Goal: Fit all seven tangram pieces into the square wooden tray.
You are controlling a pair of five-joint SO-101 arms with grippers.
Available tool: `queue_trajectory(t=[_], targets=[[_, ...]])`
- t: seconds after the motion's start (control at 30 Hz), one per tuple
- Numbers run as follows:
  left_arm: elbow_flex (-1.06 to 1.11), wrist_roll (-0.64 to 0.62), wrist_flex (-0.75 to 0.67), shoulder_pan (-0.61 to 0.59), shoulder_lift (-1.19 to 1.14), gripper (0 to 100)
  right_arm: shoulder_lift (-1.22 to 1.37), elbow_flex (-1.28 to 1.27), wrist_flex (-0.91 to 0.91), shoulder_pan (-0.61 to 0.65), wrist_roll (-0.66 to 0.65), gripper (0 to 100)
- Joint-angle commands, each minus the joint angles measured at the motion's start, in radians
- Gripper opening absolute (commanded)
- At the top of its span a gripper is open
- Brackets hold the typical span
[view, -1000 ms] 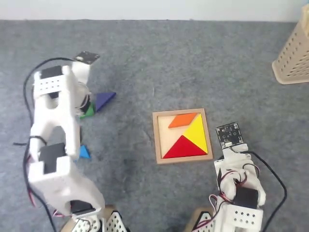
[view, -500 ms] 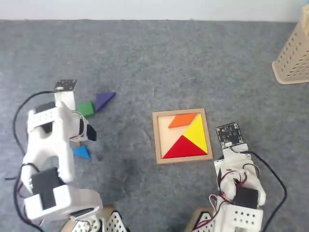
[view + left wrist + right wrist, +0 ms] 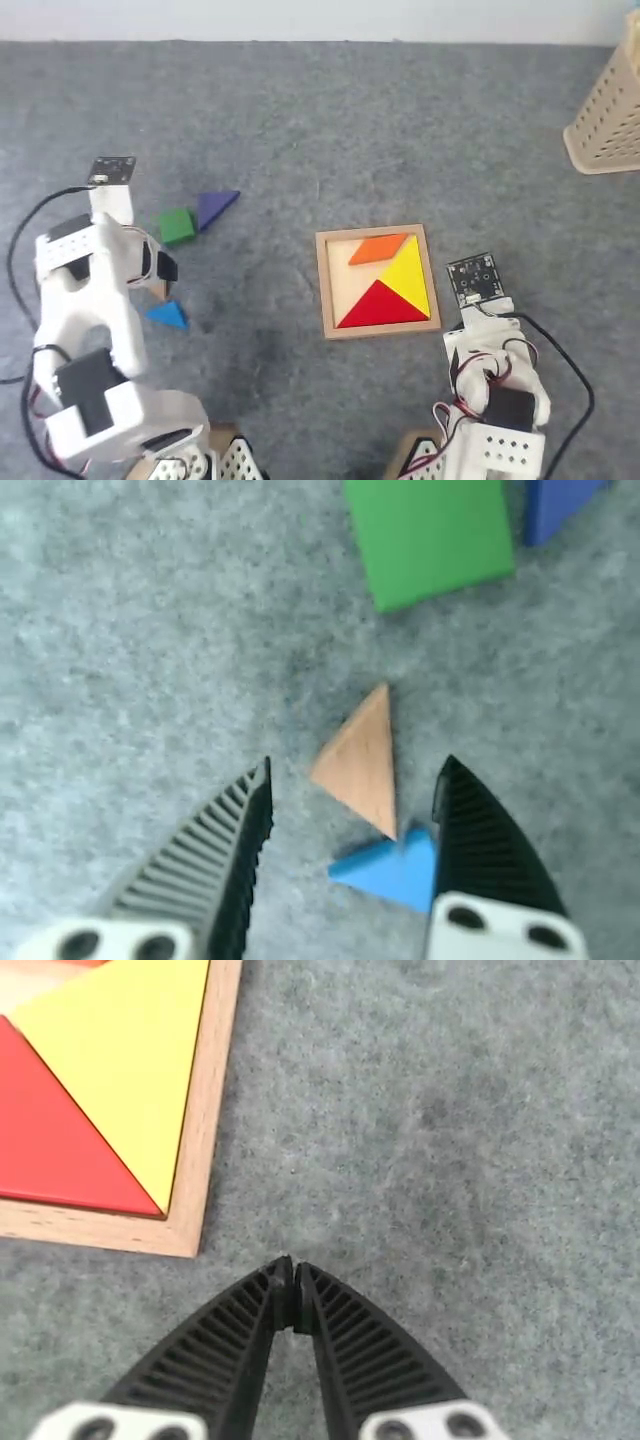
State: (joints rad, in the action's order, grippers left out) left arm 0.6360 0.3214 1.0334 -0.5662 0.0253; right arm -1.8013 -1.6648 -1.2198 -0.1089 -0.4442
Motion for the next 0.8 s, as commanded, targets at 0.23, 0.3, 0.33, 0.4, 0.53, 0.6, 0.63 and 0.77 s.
queue_trajectory(t=[0.23, 0.3, 0.33, 0.4, 0.53, 0.6, 0.63, 0.77], targets=[[-0.012, 0.034, -0.094, 0.005, -0.086, 25, 0.004, -0.020, 0.002, 0.007, -0.009, 0.8], [-0.059, 0.035, -0.046, 0.006, -0.121, 25, 0.004, -0.020, 0.002, 0.007, -0.009, 0.8], [-0.071, 0.035, -0.028, 0.006, -0.132, 24, 0.004, -0.020, 0.002, 0.005, -0.009, 0.8], [-0.073, 0.035, -0.015, 0.008, -0.140, 21, 0.004, -0.020, 0.002, 0.005, -0.009, 0.8], [-0.071, 0.035, -0.011, 0.003, -0.141, 18, 0.004, -0.020, 0.002, 0.005, -0.009, 0.8], [-0.071, 0.035, 0.000, 0.003, -0.141, 18, 0.004, -0.020, 0.002, 0.005, -0.009, 0.8], [-0.071, 0.035, 0.012, 0.005, -0.141, 17, 0.004, -0.020, 0.002, 0.005, -0.009, 0.8], [-0.073, 0.035, 0.025, 0.008, -0.141, 13, 0.004, -0.020, 0.002, 0.005, -0.009, 0.8]])
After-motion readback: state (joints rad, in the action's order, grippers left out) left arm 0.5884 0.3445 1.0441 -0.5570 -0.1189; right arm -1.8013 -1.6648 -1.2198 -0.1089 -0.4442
